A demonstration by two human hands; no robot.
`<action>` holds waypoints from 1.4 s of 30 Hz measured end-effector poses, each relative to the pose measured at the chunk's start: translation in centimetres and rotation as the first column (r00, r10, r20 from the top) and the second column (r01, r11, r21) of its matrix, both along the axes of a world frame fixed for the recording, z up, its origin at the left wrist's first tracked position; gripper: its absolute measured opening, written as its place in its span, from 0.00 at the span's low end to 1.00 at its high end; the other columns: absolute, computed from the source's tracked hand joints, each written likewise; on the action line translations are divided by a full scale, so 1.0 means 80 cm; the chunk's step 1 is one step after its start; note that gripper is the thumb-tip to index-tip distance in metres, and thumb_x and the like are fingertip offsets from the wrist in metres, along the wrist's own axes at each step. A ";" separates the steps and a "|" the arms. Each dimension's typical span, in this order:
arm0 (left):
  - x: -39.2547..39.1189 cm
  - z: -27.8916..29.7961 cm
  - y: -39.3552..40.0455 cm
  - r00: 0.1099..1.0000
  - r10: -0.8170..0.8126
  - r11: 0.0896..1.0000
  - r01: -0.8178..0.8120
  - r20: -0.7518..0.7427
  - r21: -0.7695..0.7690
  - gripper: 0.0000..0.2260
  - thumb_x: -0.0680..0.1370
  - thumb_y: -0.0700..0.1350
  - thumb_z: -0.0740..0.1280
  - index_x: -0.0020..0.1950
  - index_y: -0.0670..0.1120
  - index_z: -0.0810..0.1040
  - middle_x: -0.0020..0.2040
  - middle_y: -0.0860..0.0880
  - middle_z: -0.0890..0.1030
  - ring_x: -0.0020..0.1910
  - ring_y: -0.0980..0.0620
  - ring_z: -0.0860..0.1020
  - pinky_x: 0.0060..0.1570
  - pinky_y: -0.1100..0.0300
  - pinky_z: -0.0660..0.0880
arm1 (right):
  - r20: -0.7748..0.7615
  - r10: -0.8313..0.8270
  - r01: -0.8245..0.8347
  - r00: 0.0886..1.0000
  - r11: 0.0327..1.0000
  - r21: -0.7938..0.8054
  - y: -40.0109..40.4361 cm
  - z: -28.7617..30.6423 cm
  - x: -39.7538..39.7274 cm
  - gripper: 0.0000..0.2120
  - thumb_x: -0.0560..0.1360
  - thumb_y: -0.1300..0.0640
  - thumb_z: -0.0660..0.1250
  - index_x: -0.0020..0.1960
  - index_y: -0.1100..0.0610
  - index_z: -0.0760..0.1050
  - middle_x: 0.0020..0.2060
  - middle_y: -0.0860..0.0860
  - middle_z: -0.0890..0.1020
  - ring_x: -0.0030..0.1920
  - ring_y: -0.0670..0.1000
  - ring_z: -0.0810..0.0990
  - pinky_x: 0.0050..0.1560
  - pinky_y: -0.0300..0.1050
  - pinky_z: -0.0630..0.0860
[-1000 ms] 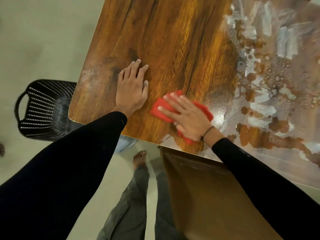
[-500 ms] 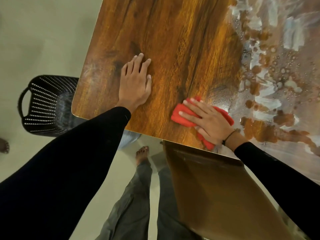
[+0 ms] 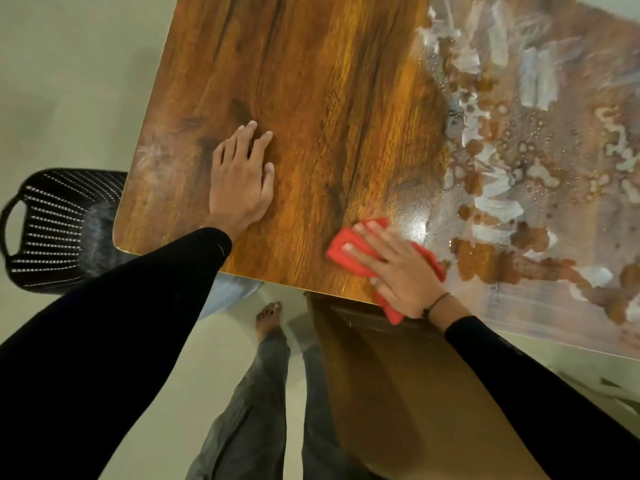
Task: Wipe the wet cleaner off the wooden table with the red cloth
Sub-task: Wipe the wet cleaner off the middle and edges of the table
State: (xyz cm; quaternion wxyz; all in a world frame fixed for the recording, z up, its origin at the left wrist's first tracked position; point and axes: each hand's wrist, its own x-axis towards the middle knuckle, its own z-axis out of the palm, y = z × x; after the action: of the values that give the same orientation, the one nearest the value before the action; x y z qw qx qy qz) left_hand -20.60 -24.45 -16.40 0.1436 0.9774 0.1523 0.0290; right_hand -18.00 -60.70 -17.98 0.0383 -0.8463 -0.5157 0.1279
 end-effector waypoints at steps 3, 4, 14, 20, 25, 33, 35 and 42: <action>0.000 0.002 -0.003 1.000 -0.009 1.000 0.008 -0.010 -0.020 0.24 0.89 0.51 0.57 0.85 0.47 0.66 0.86 0.42 0.64 0.86 0.42 0.61 0.83 0.43 0.57 | -0.001 -0.366 0.366 0.931 0.931 0.020 -0.044 0.011 0.036 0.36 0.86 0.47 0.56 0.91 0.44 0.49 0.91 0.51 0.48 0.91 0.58 0.46 0.85 0.75 0.56; 0.001 0.003 -0.003 1.000 -0.014 1.000 0.014 -0.016 -0.021 0.24 0.89 0.51 0.57 0.85 0.47 0.66 0.86 0.42 0.63 0.86 0.42 0.61 0.84 0.43 0.57 | 0.000 -0.475 0.475 0.880 0.879 0.033 -0.045 0.012 0.046 0.36 0.85 0.48 0.56 0.91 0.45 0.50 0.91 0.52 0.49 0.91 0.58 0.47 0.85 0.75 0.55; -0.005 0.021 -0.122 0.965 -0.253 0.965 0.248 -0.063 -0.086 0.21 0.88 0.47 0.60 0.81 0.45 0.72 0.85 0.41 0.66 0.84 0.42 0.64 0.82 0.42 0.62 | 0.038 -0.590 0.586 0.807 0.807 0.074 0.066 0.007 0.011 0.35 0.87 0.48 0.54 0.92 0.48 0.46 0.91 0.56 0.48 0.91 0.60 0.46 0.90 0.62 0.47; -0.002 0.012 -0.181 0.991 -0.133 0.987 0.129 -0.034 -0.093 0.23 0.88 0.50 0.60 0.82 0.46 0.71 0.85 0.41 0.66 0.85 0.41 0.64 0.83 0.42 0.61 | 0.010 -0.597 0.596 0.802 0.802 0.048 -0.047 0.012 -0.032 0.37 0.85 0.49 0.56 0.92 0.46 0.47 0.91 0.51 0.47 0.91 0.55 0.43 0.90 0.57 0.41; -0.002 -0.005 -0.183 0.989 -0.151 0.986 0.150 -0.002 -0.068 0.24 0.88 0.54 0.60 0.83 0.47 0.67 0.86 0.42 0.64 0.85 0.41 0.61 0.83 0.40 0.59 | 0.015 -0.817 0.816 0.577 0.577 0.036 -0.110 0.025 0.022 0.36 0.85 0.48 0.56 0.91 0.48 0.51 0.91 0.54 0.51 0.91 0.58 0.48 0.89 0.64 0.49; -0.001 -0.012 -0.192 0.980 -0.197 0.980 0.197 -0.005 0.004 0.24 0.88 0.51 0.58 0.83 0.44 0.68 0.85 0.40 0.65 0.85 0.40 0.63 0.84 0.41 0.60 | 0.039 -0.716 0.713 0.697 0.698 0.067 -0.045 0.021 0.108 0.36 0.85 0.49 0.54 0.92 0.50 0.50 0.90 0.57 0.51 0.90 0.60 0.48 0.90 0.62 0.48; 0.004 -0.008 -0.203 0.979 -0.206 0.979 0.206 0.001 0.003 0.23 0.87 0.49 0.60 0.82 0.43 0.69 0.85 0.40 0.65 0.85 0.40 0.63 0.85 0.43 0.59 | 0.037 -0.616 0.613 0.787 0.787 0.067 -0.047 0.019 0.086 0.35 0.86 0.49 0.55 0.92 0.49 0.49 0.91 0.56 0.51 0.90 0.60 0.48 0.90 0.61 0.46; 0.041 -0.005 -0.276 0.959 -0.281 0.958 0.277 -0.046 -0.067 0.28 0.88 0.54 0.60 0.86 0.45 0.63 0.88 0.42 0.59 0.88 0.43 0.57 0.87 0.44 0.56 | -0.006 -0.664 0.663 0.748 0.745 0.070 -0.150 0.012 0.015 0.37 0.86 0.49 0.57 0.92 0.45 0.47 0.91 0.50 0.47 0.91 0.55 0.45 0.89 0.64 0.48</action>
State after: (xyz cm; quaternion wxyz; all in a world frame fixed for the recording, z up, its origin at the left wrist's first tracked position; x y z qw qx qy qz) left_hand -17.32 -46.54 -16.78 0.1711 0.9848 0.0176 -0.0230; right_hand -16.81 -72.66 -17.00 0.1051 -0.9736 -0.1859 0.0802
